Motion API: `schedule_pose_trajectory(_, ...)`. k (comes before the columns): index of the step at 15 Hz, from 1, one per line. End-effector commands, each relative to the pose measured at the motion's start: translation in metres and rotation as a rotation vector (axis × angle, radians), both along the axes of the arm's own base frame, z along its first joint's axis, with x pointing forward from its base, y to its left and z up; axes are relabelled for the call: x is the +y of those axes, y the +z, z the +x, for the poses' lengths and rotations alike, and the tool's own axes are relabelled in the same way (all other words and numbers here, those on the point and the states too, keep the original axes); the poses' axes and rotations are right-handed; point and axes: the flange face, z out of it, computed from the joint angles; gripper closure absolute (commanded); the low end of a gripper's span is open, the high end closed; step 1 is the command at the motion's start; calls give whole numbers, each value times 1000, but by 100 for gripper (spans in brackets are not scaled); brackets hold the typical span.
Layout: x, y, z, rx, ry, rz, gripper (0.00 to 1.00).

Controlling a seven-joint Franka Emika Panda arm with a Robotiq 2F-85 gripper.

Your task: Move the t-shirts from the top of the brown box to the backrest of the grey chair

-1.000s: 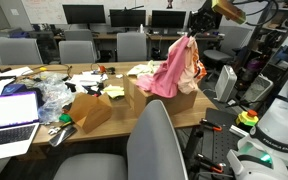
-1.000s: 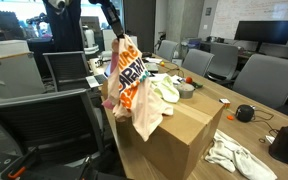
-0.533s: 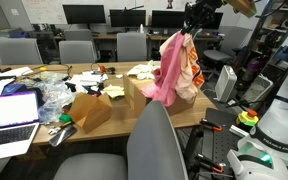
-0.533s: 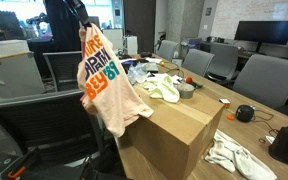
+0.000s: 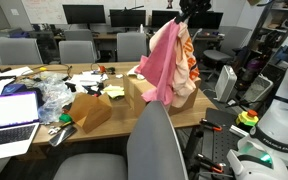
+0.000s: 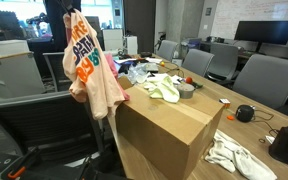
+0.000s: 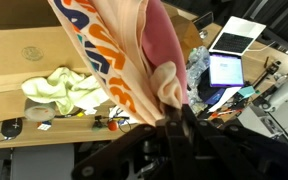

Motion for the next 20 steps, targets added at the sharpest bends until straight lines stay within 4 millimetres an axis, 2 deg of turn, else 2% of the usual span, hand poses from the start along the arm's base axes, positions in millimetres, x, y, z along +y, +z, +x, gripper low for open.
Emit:
schedule_pose_trajectory(1, 11, 38, -11, -84, 64, -5, 98)
schedule_pose_trajectory(5, 21, 63, -21, -136, 105, -26, 98)
schedule_pose_trajectory(14, 57, 107, -48, -225, 184, -100, 98)
schedule_pose_trajectory(20, 82, 132, -47, -224, 216, -142, 98)
